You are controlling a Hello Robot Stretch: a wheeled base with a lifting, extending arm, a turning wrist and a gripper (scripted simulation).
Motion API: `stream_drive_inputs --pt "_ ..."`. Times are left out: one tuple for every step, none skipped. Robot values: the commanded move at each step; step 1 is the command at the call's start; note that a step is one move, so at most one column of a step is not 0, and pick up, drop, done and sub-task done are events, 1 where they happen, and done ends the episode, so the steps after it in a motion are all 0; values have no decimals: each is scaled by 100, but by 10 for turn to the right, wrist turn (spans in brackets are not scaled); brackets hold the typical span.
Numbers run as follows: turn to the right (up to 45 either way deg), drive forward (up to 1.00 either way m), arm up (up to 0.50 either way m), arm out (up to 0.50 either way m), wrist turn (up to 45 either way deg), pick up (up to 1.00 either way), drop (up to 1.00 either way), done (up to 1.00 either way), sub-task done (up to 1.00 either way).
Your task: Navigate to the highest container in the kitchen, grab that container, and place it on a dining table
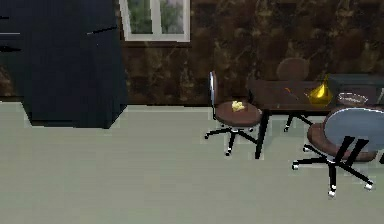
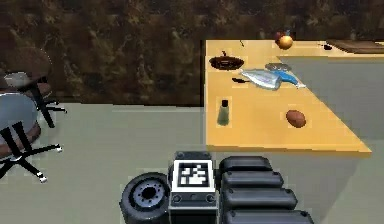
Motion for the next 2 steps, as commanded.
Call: stream_drive_inputs --pt "120 0 0 0 0 0 0 0 0" --pt "30 0 0 0 0 0 0 0 0"
